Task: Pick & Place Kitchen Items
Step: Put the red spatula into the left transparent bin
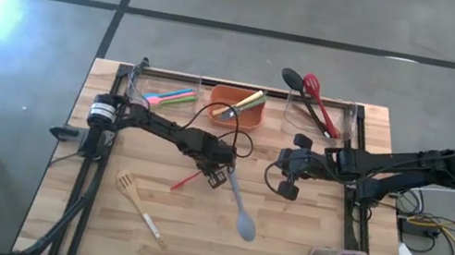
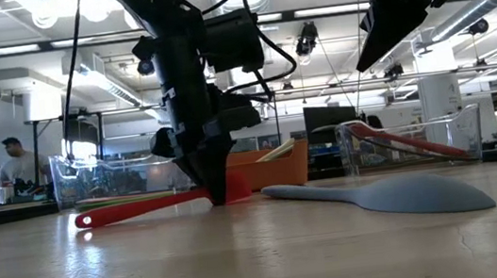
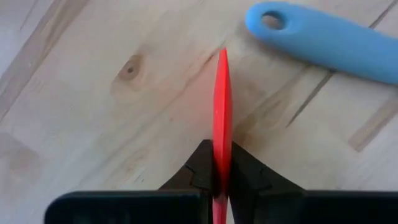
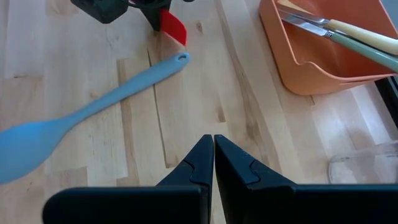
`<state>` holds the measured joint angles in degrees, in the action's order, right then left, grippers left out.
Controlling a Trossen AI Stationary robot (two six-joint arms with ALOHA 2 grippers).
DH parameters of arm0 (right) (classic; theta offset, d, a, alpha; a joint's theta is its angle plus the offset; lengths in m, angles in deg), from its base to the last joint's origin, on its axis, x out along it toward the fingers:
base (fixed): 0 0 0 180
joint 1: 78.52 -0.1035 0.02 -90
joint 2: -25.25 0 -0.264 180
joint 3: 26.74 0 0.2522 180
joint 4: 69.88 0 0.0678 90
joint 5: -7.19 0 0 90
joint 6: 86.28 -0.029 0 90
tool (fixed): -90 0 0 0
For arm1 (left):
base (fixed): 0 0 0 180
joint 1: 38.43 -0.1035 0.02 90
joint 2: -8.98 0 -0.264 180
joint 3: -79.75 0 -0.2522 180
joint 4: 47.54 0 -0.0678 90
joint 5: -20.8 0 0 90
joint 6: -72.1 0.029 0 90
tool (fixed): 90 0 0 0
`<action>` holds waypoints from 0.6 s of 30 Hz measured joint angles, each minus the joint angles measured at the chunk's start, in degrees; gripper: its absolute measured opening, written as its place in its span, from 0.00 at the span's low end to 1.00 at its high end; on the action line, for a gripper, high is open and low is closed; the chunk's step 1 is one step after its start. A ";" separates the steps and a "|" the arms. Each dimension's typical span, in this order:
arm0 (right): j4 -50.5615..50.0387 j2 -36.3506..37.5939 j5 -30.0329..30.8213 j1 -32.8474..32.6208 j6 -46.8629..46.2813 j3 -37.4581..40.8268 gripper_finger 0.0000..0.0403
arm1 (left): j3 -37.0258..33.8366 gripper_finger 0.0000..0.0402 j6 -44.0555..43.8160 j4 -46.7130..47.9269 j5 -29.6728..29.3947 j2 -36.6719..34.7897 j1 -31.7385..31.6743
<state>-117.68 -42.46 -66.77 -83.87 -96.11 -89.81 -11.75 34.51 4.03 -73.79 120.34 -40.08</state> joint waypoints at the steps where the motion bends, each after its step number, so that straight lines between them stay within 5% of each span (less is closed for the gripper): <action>1: 0.01 0.00 0.00 0.00 0.00 0.04 0.02 | -0.02 0.06 0.20 -0.44 0.16 -0.27 0.00; 18: 0.00 0.00 0.00 0.02 -0.02 1.02 0.02 | 0.13 0.06 9.09 4.65 2.90 -6.74 -0.09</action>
<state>-117.68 -42.46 -66.77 -83.85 -96.13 -88.79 -11.62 43.61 8.68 -70.89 113.60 -40.17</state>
